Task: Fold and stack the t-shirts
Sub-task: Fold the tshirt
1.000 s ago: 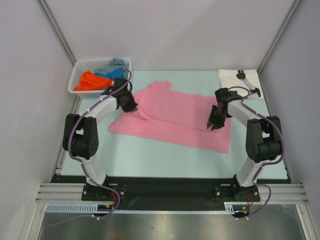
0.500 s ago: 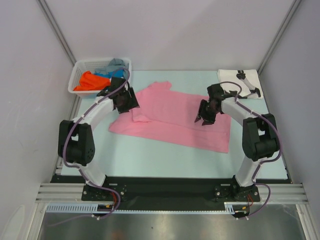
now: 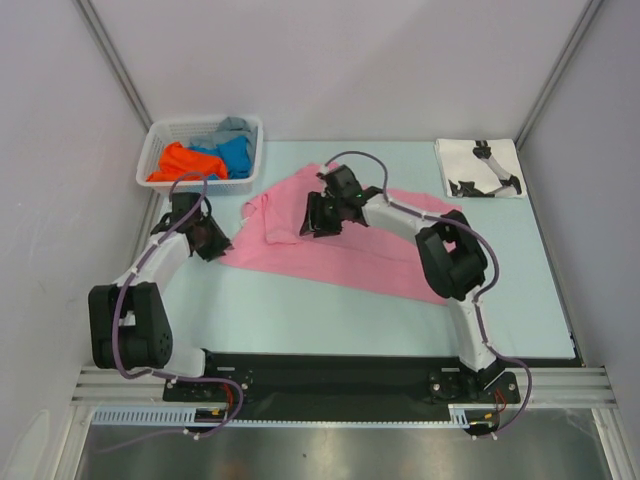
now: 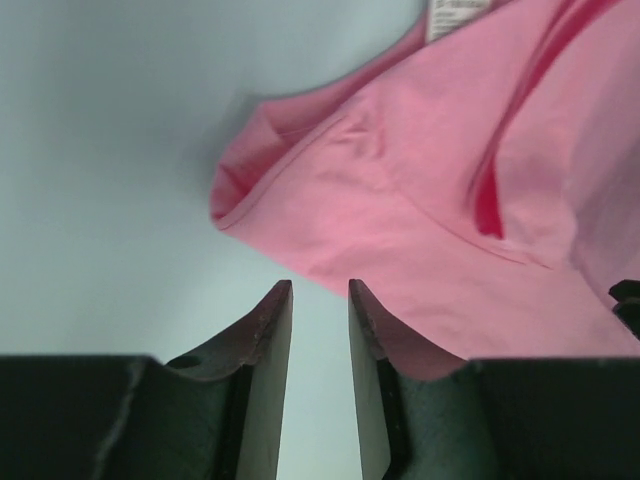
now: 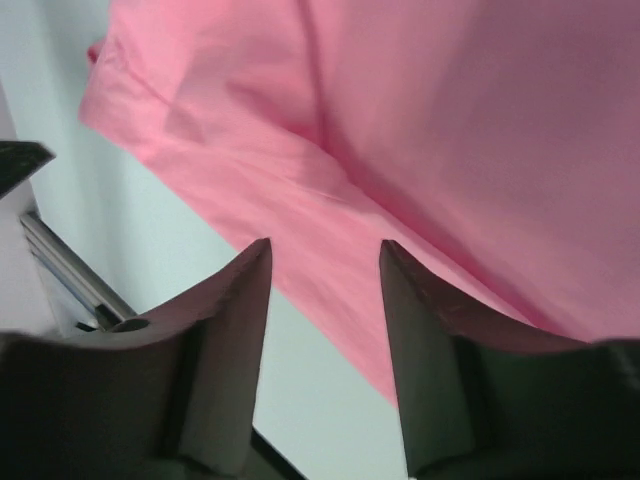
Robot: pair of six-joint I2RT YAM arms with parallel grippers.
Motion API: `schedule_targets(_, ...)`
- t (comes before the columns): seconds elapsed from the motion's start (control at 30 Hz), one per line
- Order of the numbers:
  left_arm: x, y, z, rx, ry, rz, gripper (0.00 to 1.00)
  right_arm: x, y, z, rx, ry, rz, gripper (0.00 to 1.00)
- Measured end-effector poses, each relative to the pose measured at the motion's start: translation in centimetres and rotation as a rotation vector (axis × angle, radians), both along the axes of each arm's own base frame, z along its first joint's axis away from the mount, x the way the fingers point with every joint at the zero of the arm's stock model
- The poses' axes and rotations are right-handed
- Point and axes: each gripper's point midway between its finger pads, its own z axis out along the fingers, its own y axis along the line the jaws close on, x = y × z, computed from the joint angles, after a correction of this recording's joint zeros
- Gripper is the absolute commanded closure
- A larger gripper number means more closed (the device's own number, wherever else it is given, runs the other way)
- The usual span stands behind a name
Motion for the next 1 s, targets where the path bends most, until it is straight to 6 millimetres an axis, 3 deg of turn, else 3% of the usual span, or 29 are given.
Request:
schedule_targets(0.03, -0.5, 0.2, -0.8, -0.015, 0.019, 0.011, 0.68, 0.1, 1.3, 0.2, 0.002, -0.033, 0.018, 0.62)
schedule_targets(0.07, -0.8, 0.3, -1.3, -0.023, 0.032, 0.018, 0.69, 0.2, 2.2, 0.5, 0.005, -0.057, 0.029, 0.77)
schedule_targets(0.1, -1.0, 0.3, -1.8, -0.034, 0.042, 0.023, 0.71, 0.0, 3.3, 0.8, 0.013, -0.088, 0.045, 0.83)
schedule_targets(0.17, -0.9, 0.0, -2.6, -0.055, 0.058, 0.022, 0.74, -0.6, 5.0, 1.5, 0.04, -0.112, 0.059, 0.92)
schedule_targets(0.27, -0.6, -0.3, -3.7, -0.078, 0.077, 0.023, 0.75, -1.4, 6.8, 1.9, 0.069, -0.134, 0.071, 0.97)
schedule_targets(0.67, -0.8, 0.9, -6.5, -0.052, 0.192, 0.073, 0.81, -4.8, 10.6, -0.8, 0.06, -0.131, 0.13, 1.0)
schedule_targets(1.0, -0.8, 1.0, -6.6, -0.052, 0.198, 0.094, 0.8, -3.4, 10.7, -3.7, 0.025, -0.126, 0.076, 1.0)
